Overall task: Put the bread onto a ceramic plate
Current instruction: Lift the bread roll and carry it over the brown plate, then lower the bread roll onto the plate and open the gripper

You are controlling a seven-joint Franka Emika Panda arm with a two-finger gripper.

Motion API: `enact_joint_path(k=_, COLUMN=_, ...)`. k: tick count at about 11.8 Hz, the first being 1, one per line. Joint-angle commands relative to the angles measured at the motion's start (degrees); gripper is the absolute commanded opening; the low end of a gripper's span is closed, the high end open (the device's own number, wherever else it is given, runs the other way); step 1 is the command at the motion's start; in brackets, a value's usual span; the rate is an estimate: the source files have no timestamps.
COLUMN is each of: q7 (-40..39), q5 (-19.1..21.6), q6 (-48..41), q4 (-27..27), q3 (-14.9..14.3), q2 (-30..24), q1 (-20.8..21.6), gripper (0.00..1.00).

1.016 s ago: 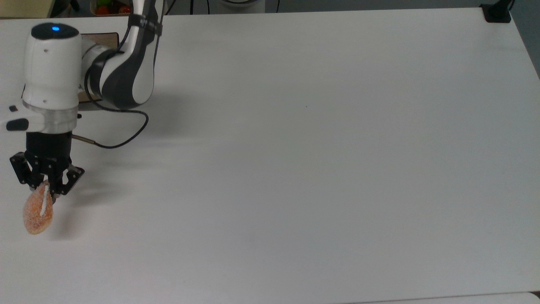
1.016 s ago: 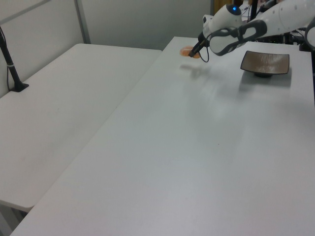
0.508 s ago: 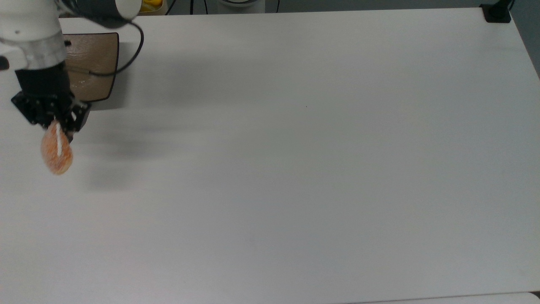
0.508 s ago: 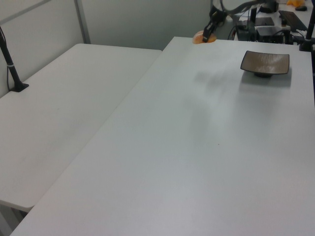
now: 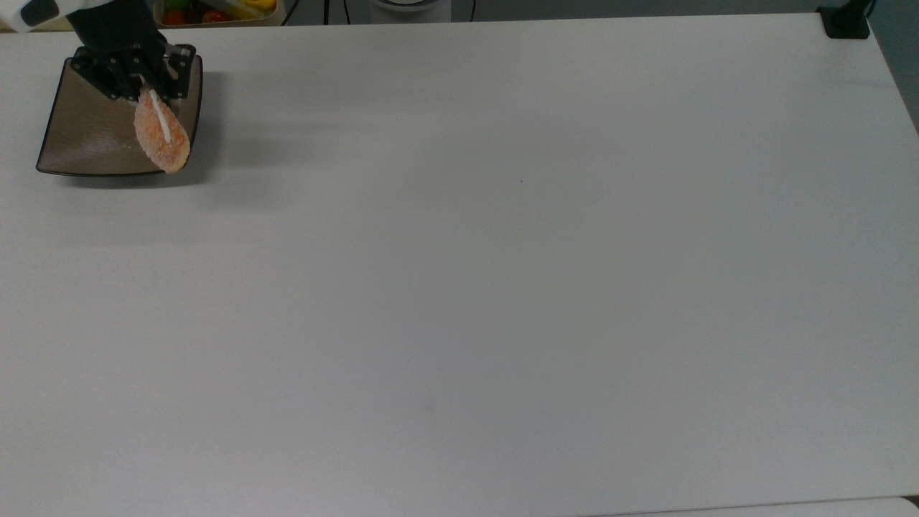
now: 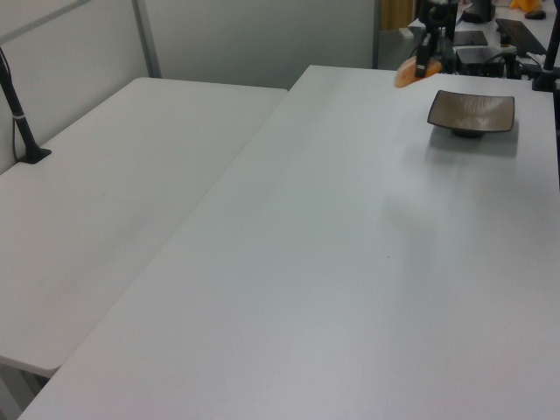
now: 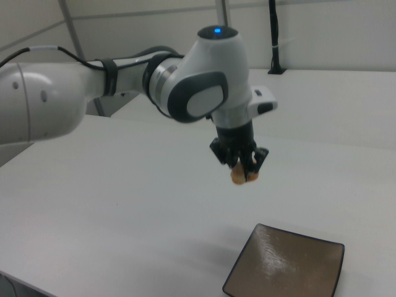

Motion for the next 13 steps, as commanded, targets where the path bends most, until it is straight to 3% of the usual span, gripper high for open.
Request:
enact_joint_path(k=1, q7=-5.2, q5=1.1, q6=1.4, q4=-9.3, q3=-0.2, q2=-5.1, q1=-4.2, gripper=0.05)
enact_joint_path(k=8, q7=-14.6, q5=0.4, q6=23.1, q4=-22.8, q3=-0.8, q2=-4.9, q1=-11.2, gripper=0.06)
enact_joint_path(k=10, q7=-17.8, q5=0.4, q6=24.5, q4=-24.3, q3=-2.1, q2=-4.2, q1=-11.4, gripper=0.09)
enact_joint_path(k=11, q7=-18.4, q5=0.4, q6=24.6, q4=-24.3, q3=-3.0, q2=-4.1, q1=-11.4, gripper=0.13)
enact_joint_path(k=13, q7=-18.3, q5=0.4, q6=24.3, q4=-24.2, q3=-3.3, q2=-3.9, q1=-11.3, gripper=0.40)
